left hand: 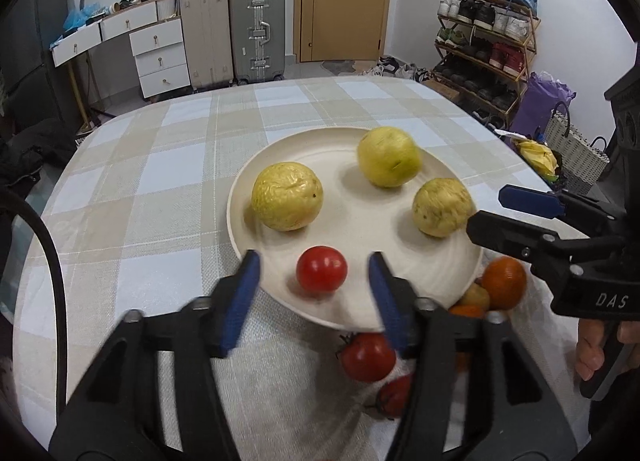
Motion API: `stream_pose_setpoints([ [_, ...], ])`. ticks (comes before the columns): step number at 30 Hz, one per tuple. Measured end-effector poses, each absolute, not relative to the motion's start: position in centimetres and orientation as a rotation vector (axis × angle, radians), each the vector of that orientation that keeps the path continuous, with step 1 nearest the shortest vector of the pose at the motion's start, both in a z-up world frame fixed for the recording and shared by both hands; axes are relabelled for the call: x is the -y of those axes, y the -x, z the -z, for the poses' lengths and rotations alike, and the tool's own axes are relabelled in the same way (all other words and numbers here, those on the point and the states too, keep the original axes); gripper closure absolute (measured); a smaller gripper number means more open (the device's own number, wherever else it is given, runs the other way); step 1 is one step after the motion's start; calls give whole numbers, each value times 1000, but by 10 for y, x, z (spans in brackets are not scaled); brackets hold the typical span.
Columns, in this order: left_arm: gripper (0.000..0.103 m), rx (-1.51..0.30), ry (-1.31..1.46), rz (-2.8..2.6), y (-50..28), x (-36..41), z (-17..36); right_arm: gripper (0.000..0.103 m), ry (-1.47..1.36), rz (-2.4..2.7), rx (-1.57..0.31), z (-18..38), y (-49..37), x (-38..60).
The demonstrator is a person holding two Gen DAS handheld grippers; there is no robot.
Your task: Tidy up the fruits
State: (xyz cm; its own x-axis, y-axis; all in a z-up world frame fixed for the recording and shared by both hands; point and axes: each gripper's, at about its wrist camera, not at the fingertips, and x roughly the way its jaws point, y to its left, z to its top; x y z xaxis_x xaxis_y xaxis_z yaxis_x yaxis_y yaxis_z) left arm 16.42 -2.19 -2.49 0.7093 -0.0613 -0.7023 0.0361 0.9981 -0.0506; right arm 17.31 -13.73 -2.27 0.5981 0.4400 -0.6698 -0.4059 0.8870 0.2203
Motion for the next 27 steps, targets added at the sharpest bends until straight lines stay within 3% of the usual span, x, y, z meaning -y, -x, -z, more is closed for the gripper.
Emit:
stream_pose_setpoints([
  [1,24,-769,37,52,-159,22,21,12,-48,-488,-785,21,-170,140],
  [3,16,-747,40,50,-149,20,15,2,-56,-485,-774,18,-163,147],
  [5,14,-732,39,49,-138,19,10,0,-65,-480,-763,15,-155,154],
  [7,0,-729,47,47,-128,17,7,0,-57,-471,-764,13,-149,159],
  [27,0,-786,71,43,-88,21,15,0,-53,-449,-841,32,-138,172],
])
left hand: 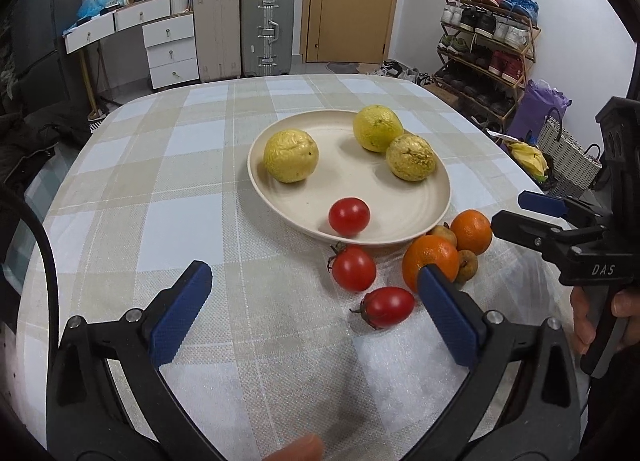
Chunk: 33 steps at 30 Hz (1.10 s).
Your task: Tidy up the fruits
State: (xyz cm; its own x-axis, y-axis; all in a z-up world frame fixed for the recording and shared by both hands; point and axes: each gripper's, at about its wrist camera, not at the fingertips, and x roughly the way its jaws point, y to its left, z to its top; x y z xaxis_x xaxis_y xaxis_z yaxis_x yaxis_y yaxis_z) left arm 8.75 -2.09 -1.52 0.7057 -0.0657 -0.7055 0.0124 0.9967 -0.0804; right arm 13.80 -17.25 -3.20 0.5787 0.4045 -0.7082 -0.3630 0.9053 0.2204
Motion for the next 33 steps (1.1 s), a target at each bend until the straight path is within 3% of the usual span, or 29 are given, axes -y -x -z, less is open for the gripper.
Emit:
stream_pose_setpoints([
  [33,0,-866,55,65,-98,32,40,0,-84,-453,-922,50,-144,171],
])
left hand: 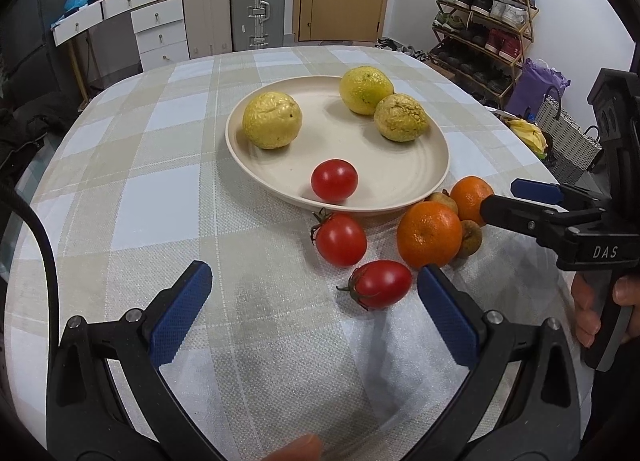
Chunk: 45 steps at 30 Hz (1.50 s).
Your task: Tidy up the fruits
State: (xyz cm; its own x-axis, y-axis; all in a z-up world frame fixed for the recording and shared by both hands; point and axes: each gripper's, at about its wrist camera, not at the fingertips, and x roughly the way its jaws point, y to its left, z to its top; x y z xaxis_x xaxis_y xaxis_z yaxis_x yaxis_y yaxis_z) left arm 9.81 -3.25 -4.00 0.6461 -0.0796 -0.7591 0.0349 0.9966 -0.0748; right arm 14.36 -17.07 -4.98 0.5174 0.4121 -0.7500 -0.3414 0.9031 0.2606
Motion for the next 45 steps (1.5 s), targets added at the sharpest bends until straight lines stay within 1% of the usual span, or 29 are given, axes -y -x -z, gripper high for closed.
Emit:
stream_pose_setpoints([
  [9,0,-865,78,56,-101,30,44,0,-103,-471,-924,51,-144,171],
  [12,0,-867,86,52,-102,29,45,3,-115,-481,-928,53,-144,171],
  [14,0,-868,80,53,-102,29,45,10,-118,-493,-928,53,-144,170],
  [16,0,-866,79,52,-102,29,46,21,-122,-507,-927,53,-144,169],
  [18,0,-869,78,54,-102,29,47,24,-128,-521,-929,54,-143,167],
  [20,0,-871,74,54,-102,31,47,30,-129,-539,-927,54,-142,164],
  [21,0,-874,73,56,-102,32,47,35,-128,-546,-928,54,-142,163],
  [22,0,-877,74,61,-102,33,47,42,-121,-547,-928,54,-141,162],
  [24,0,-889,70,72,-102,36,48,52,-140,-581,-930,54,-139,161],
  [26,0,-898,59,78,-102,38,49,55,-143,-582,-926,53,-138,160],
  [28,0,-905,62,91,-102,39,49,61,-145,-576,-921,53,-138,161],
  [30,0,-918,72,101,-103,40,51,61,-146,-570,-919,53,-137,163],
  [32,3,-935,81,112,-104,41,53,61,-135,-567,-907,52,-136,162],
  [34,9,-946,85,129,-105,41,54,61,-128,-561,-884,48,-134,162],
  [38,13,-944,81,134,-104,43,55,61,-134,-573,-848,41,-130,164],
  [39,16,-940,82,140,-104,43,55,61,-132,-573,-843,39,-129,165],
  [41,20,-936,76,141,-103,44,54,61,-131,-575,-838,37,-128,165],
  [43,30,-929,72,154,-101,46,53,61,-132,-576,-837,37,-128,166],
  [44,31,-928,62,155,-100,48,53,61,-131,-576,-837,37,-128,166],
  [45,35,-928,52,159,-100,51,53,61,-132,-576,-836,37,-128,166],
])
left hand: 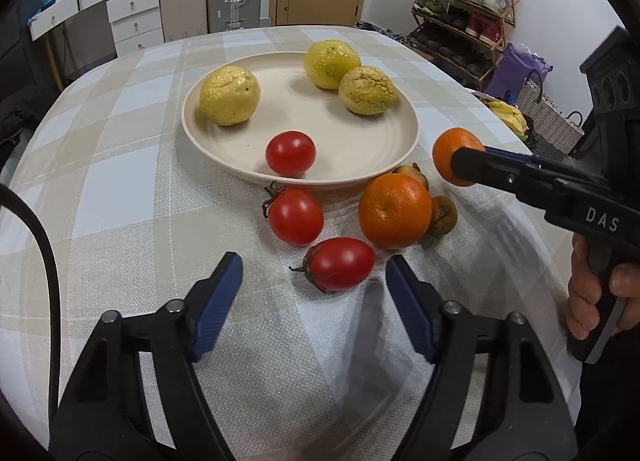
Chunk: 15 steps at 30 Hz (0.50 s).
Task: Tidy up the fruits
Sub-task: 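Grasp a red tomato with the left tool while the right tool grasps a mandarin orange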
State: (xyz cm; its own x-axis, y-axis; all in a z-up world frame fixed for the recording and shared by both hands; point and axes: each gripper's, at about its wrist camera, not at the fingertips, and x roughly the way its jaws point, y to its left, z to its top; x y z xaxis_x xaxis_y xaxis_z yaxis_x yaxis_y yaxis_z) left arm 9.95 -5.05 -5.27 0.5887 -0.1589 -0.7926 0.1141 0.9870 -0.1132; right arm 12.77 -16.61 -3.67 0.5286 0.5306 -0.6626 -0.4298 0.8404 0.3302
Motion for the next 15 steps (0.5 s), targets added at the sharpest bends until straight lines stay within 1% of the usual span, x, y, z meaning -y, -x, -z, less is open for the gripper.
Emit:
stream_pose_setpoints([
  [2,45,-923,20,156,-98,56,52,61,-133,-577,-836,36,-128,166],
  [3,54,-920,5,153,-97,58,52,61,-133,-577,-835,36,-129,166],
  [4,58,-917,-10,159,-96,60,52,61,-133,-577,-834,36,-129,166],
  [6,64,-910,-18,174,-95,63,52,61,-133,-578,-832,35,-128,166],
  [15,65,-904,5,194,-94,60,51,61,-128,-577,-825,32,-127,166],
])
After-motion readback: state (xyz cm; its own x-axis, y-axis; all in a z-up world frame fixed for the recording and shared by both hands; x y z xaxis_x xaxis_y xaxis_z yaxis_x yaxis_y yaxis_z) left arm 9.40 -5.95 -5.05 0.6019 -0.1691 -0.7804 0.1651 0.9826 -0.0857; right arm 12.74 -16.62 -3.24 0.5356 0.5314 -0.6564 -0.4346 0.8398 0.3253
